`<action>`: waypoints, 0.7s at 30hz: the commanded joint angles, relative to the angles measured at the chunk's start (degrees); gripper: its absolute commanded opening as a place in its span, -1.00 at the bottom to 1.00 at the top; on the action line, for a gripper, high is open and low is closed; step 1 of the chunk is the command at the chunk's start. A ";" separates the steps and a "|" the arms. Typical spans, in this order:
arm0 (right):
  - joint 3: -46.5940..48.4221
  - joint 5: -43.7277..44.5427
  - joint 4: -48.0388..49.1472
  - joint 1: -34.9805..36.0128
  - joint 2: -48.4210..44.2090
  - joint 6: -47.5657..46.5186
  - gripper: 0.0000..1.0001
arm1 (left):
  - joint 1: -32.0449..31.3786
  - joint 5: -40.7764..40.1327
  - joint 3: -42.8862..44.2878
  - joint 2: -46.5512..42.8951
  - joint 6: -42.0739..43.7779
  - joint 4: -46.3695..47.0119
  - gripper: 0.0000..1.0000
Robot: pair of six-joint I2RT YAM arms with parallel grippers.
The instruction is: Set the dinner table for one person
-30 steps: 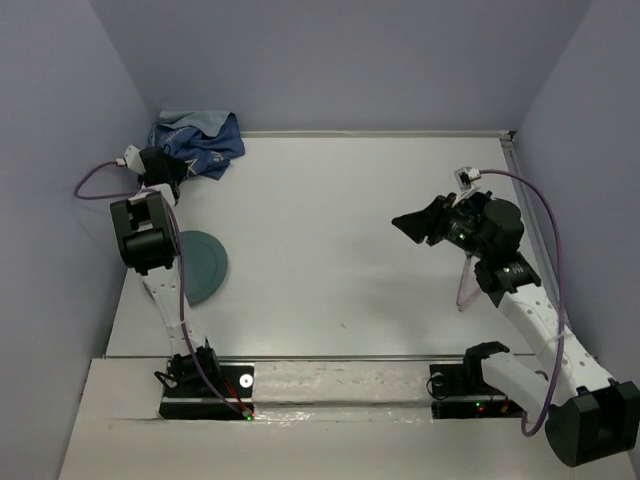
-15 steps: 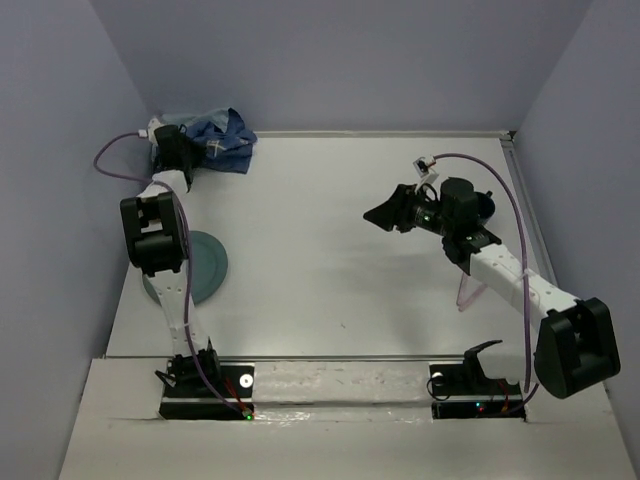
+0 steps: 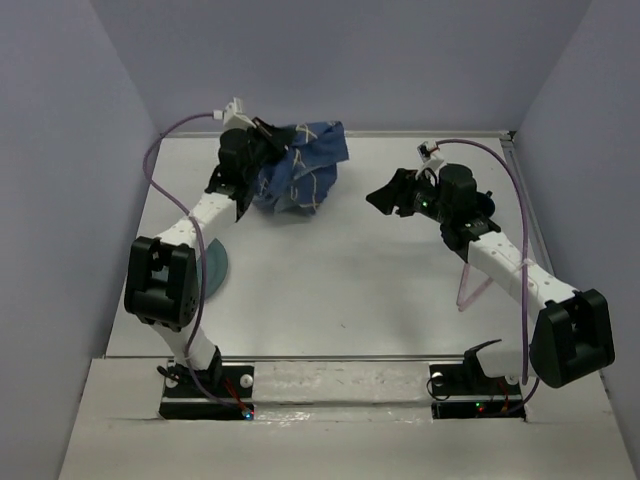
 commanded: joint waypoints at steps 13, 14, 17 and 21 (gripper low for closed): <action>-5.02 15.10 -5.44 0.27 -2.05 -2.51 0.26 | -12.48 -15.87 -33.74 -20.17 12.00 5.72 0.98; -5.02 14.84 -5.52 0.27 -1.44 -2.42 0.07 | -12.57 -17.65 -34.80 -22.37 12.10 2.66 0.98; -4.94 13.00 -4.30 0.27 1.63 -1.45 -0.51 | -12.48 -23.89 -40.33 -32.99 9.66 -4.54 0.98; -4.41 9.67 0.17 0.27 5.24 0.83 -0.79 | -12.48 -26.19 -51.21 -41.19 -0.45 -11.33 0.98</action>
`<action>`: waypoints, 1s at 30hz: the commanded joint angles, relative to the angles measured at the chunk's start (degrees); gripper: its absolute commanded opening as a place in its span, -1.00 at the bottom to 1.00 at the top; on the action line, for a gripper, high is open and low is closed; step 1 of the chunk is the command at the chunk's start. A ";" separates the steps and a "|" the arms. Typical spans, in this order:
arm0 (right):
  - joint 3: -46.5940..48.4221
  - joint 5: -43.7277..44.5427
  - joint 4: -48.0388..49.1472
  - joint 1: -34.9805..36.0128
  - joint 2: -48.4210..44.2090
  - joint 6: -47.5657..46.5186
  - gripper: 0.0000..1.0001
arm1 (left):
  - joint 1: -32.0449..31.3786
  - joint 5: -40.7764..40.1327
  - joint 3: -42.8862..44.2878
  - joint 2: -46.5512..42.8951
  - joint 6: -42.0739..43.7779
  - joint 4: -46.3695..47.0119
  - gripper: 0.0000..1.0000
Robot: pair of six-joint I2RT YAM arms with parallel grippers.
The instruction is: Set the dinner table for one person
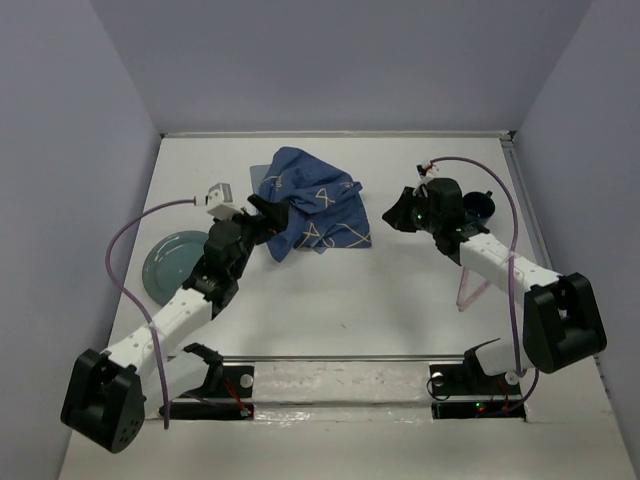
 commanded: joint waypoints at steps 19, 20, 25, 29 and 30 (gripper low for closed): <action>-1.62 -5.81 7.61 2.38 3.11 2.46 -0.57 | 2.44 -0.04 -27.13 3.55 -36.43 24.34 0.45; -1.62 -5.81 7.61 2.38 3.28 2.37 -0.57 | 2.44 0.14 -26.70 3.99 -36.25 24.70 0.43; -1.18 -6.08 7.79 2.90 4.42 2.37 -0.57 | 2.61 0.49 -25.29 6.28 -35.20 26.20 0.27; -0.83 -5.90 8.14 2.91 5.57 2.11 -0.56 | 3.05 1.36 -23.53 8.47 -33.35 27.08 0.15; -0.66 -5.21 8.14 2.91 5.92 1.67 -0.54 | 3.05 1.98 -23.27 8.92 -33.26 27.43 0.13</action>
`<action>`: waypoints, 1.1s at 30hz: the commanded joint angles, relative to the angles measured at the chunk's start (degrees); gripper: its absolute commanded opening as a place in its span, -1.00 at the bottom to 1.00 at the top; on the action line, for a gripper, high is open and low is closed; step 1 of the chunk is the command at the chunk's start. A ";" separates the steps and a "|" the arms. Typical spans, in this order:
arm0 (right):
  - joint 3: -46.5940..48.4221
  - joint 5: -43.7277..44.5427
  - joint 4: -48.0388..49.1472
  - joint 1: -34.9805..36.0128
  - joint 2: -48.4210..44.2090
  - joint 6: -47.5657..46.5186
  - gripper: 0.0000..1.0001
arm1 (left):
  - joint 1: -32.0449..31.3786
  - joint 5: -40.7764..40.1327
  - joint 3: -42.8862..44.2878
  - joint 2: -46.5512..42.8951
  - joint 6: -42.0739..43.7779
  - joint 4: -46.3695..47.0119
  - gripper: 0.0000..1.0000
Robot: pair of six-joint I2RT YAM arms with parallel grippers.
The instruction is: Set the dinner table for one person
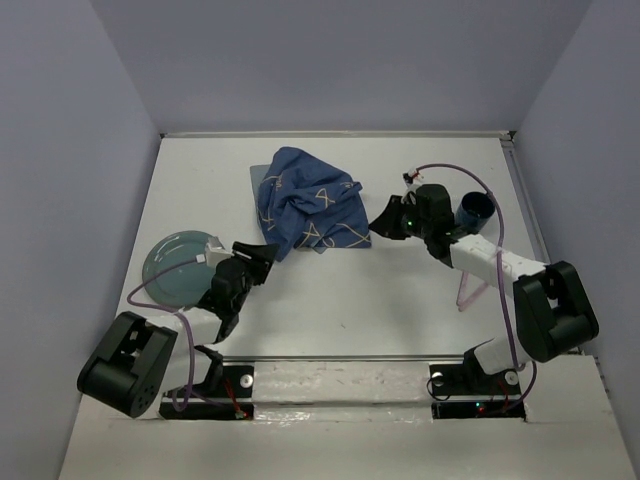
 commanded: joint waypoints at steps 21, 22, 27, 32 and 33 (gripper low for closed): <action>28.25 0.56 3.28 -1.67 28.64 -11.42 -0.02 | 1.79 5.09 0.61 2.19 4.35 2.70 0.03; 28.86 -0.06 3.28 -1.67 29.25 -11.07 -0.01 | 1.79 5.09 0.61 2.37 4.52 2.61 0.02; 29.74 -2.52 4.78 -2.81 31.89 -8.69 0.23 | 1.88 5.53 1.93 4.65 6.63 1.12 0.04; 30.19 -7.26 6.97 -3.34 33.39 -8.17 0.24 | 2.06 6.14 2.28 6.76 7.33 1.90 0.08; 29.84 -8.32 7.76 -3.34 33.22 -8.25 0.24 | 2.06 6.23 2.28 7.02 7.42 2.34 0.09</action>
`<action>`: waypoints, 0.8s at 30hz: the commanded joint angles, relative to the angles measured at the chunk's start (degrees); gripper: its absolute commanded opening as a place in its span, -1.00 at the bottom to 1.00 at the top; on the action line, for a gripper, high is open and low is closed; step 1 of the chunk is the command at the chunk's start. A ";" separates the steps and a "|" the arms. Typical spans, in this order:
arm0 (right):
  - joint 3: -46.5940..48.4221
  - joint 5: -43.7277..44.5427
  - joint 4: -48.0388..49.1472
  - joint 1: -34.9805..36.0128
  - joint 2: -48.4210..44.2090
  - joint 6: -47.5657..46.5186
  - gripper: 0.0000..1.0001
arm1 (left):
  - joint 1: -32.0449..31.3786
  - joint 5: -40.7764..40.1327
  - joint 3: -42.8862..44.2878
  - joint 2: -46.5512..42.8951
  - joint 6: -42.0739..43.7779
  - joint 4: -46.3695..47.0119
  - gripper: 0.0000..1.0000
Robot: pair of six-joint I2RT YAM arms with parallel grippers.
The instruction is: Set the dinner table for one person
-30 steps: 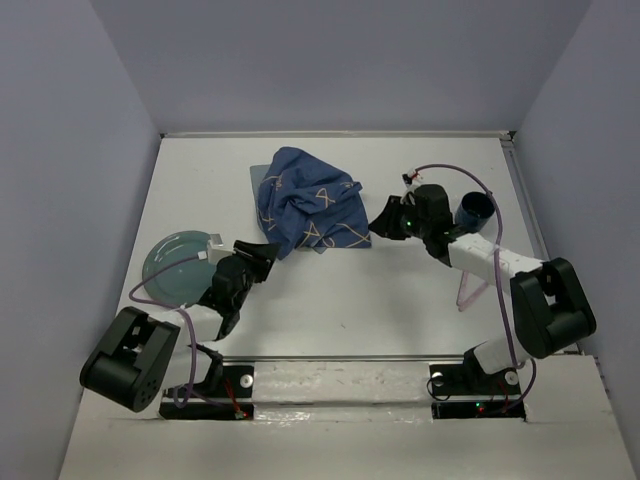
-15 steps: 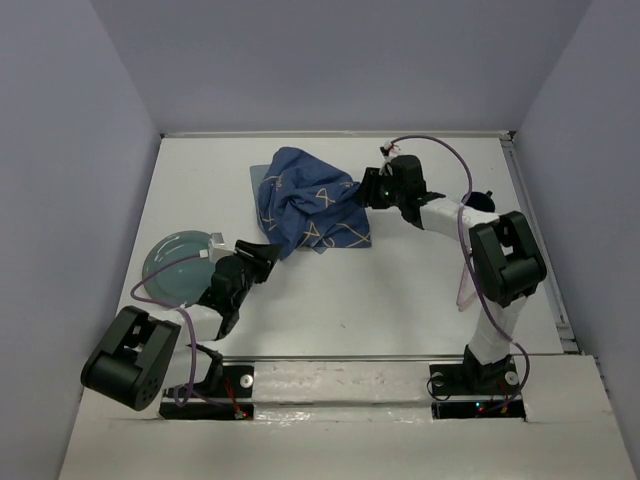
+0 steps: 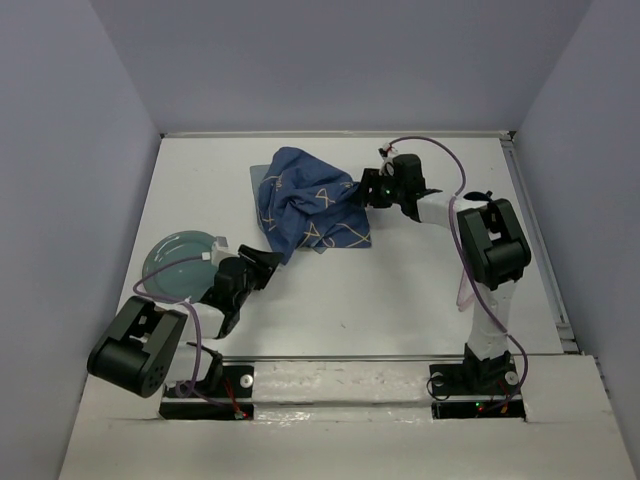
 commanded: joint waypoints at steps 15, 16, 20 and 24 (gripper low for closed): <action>3.24 -7.42 9.21 -3.23 3.53 2.43 0.04 | 0.59 0.77 1.56 1.28 1.10 5.18 -0.06; 3.24 -7.33 9.29 -3.23 3.62 2.43 0.03 | 0.59 1.03 1.83 1.54 0.93 5.71 -0.07; 5.08 -6.80 9.12 -3.23 5.02 3.22 0.08 | 0.59 1.29 3.05 3.04 0.31 7.64 -0.16; 7.45 -9.16 9.21 -3.23 6.51 3.83 0.27 | 0.59 1.12 3.85 3.13 0.75 7.73 -0.27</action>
